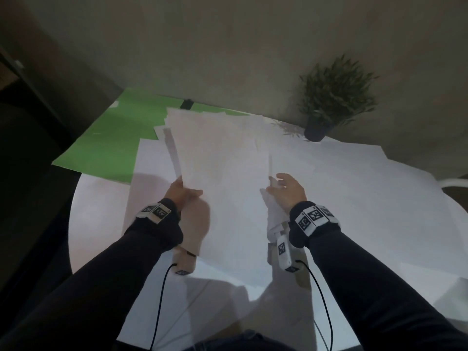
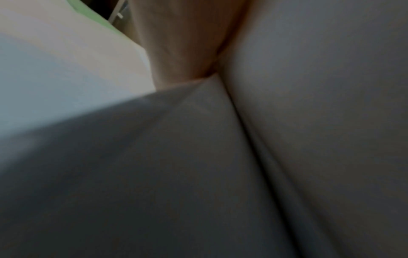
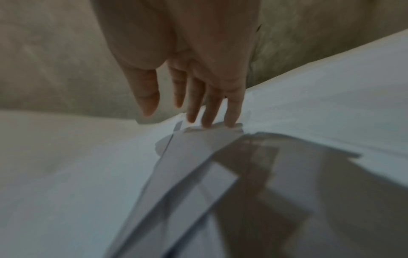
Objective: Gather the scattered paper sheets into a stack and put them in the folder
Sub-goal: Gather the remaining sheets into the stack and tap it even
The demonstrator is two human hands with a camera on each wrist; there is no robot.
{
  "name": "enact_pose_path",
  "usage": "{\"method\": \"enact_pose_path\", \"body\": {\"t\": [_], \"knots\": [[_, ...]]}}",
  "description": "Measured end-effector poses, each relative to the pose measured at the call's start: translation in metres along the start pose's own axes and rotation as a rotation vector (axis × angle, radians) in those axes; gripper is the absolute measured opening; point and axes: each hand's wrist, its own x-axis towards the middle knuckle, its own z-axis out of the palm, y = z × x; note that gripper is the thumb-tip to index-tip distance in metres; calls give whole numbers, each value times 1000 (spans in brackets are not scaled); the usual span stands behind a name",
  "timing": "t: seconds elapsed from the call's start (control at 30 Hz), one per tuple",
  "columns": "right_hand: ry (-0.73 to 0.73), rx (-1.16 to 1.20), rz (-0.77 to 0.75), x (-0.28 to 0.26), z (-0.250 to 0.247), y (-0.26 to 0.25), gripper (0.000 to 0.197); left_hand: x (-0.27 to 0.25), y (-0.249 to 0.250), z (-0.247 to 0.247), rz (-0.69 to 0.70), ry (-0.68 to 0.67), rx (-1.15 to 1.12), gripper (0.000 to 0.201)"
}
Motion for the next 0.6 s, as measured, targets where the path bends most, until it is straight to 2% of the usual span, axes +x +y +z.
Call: {"method": "enact_pose_path", "body": {"t": [0.07,0.13,0.2,0.23,0.3,0.33,0.37,0.43,0.53,0.57,0.6], "knots": [[41,26,0,2,-10,0,73,-3,10,-3,88,-54,-36,38],[26,151,35,6,-22,-1,88,-10,24,-5,169,-118,-52,46],[-38,299,81,5,-32,-2,89,-15,38,-4,247,-189,-35,43],[-78,368,81,3,-37,-4,80,-19,45,-1,273,-209,-9,39],[-107,494,0,-2,-45,-17,41,-24,60,6,306,-217,40,34],[-71,536,-69,-4,-48,-25,24,-26,68,9,328,-214,72,34],[-12,547,-133,-7,-51,-35,15,-29,76,12,359,-207,103,36],[120,504,-251,-14,-55,-50,11,-31,88,19,420,-172,136,42],[273,525,-370,-24,-56,-67,3,-32,100,28,488,-119,85,37],[319,547,-390,-29,-55,-72,11,-33,103,29,516,-89,68,35],[348,579,-415,-33,-55,-76,10,-33,105,31,539,-61,47,34]]}}
